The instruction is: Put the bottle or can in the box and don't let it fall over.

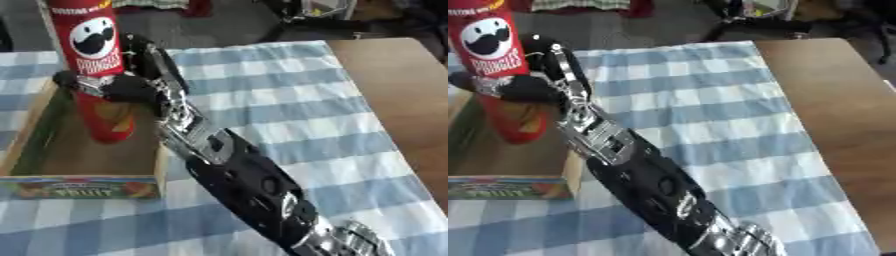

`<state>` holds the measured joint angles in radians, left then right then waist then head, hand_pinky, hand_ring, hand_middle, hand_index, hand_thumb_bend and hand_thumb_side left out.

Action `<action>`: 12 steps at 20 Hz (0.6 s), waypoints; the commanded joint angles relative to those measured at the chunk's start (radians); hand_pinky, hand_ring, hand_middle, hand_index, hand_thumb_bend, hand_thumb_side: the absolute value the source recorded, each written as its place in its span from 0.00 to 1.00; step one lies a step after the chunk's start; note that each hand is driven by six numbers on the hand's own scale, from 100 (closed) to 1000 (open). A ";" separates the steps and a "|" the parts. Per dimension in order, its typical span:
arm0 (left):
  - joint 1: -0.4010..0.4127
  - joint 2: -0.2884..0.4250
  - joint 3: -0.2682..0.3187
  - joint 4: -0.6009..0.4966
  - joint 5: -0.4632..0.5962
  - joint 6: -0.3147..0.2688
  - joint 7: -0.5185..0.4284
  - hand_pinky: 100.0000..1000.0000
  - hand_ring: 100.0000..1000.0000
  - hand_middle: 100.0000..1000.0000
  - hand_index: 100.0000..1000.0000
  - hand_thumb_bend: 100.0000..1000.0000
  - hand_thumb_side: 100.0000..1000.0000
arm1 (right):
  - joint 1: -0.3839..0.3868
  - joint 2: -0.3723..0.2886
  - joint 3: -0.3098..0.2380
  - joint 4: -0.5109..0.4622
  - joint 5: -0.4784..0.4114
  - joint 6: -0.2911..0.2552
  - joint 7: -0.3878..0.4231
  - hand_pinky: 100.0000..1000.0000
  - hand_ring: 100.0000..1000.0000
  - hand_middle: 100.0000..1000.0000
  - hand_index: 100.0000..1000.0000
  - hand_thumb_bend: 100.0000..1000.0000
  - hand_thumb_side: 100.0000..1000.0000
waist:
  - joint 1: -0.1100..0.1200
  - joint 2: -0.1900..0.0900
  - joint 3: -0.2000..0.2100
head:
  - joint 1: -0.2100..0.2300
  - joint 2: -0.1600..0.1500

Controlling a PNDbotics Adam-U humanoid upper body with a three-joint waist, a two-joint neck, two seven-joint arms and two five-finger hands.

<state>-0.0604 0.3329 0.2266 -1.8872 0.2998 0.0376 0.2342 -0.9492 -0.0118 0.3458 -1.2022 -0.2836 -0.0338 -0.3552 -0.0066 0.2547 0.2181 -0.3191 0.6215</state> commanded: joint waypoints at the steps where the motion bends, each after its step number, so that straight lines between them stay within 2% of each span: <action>1: -0.001 0.013 0.012 -0.020 -0.004 -0.001 0.004 1.00 0.89 0.86 0.77 0.29 0.56 | -0.017 0.003 -0.005 0.014 0.035 -0.028 0.051 0.87 0.95 0.74 0.47 0.80 0.14 | 0.006 -0.012 -0.001 | 0.002 -0.012; 2: -0.001 0.013 0.012 -0.020 -0.005 -0.001 0.003 1.00 0.89 0.86 0.77 0.29 0.56 | -0.016 0.003 -0.004 0.022 0.048 -0.031 0.072 0.90 1.00 0.82 0.61 0.90 0.22 | 0.006 -0.013 -0.001 | 0.003 -0.011; 3: -0.001 0.013 0.012 -0.020 -0.005 -0.001 0.003 1.00 0.89 0.86 0.77 0.29 0.56 | -0.014 0.002 -0.006 0.030 0.065 -0.034 0.092 0.91 1.00 0.86 0.68 0.97 0.28 | 0.006 -0.013 -0.003 | 0.003 -0.011; 4: 0.000 0.013 0.012 -0.020 -0.006 -0.001 0.003 1.00 0.89 0.86 0.77 0.29 0.56 | -0.012 0.001 -0.008 0.037 0.085 -0.035 0.107 0.94 1.00 0.92 0.80 1.00 0.41 | 0.005 -0.013 -0.004 | 0.004 -0.011; 5: 0.000 0.013 0.012 -0.020 -0.006 -0.001 0.003 1.00 0.89 0.86 0.77 0.29 0.57 | -0.011 0.000 -0.010 0.042 0.106 -0.035 0.118 0.95 1.00 0.93 0.82 1.00 0.49 | 0.005 -0.013 -0.005 | 0.005 -0.010; 7: 0.001 0.014 0.012 -0.019 -0.006 -0.001 0.003 1.00 0.89 0.86 0.77 0.29 0.57 | -0.011 -0.002 -0.016 0.046 0.149 -0.027 0.132 0.97 1.00 0.95 0.86 1.00 0.49 | 0.004 -0.014 -0.008 | 0.008 -0.008; 12: 0.003 0.015 0.012 -0.019 -0.007 0.000 0.001 1.00 0.90 0.86 0.77 0.28 0.57 | -0.011 -0.010 -0.030 0.026 0.199 0.004 0.120 0.97 1.00 0.94 0.87 1.00 0.49 | 0.004 -0.018 -0.016 | 0.013 -0.006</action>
<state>-0.0570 0.3329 0.2268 -1.8873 0.2987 0.0389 0.2352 -0.9416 -0.0133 0.3243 -1.1522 -0.0999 -0.0369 -0.2336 -0.0090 0.2545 0.2014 -0.3094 0.6217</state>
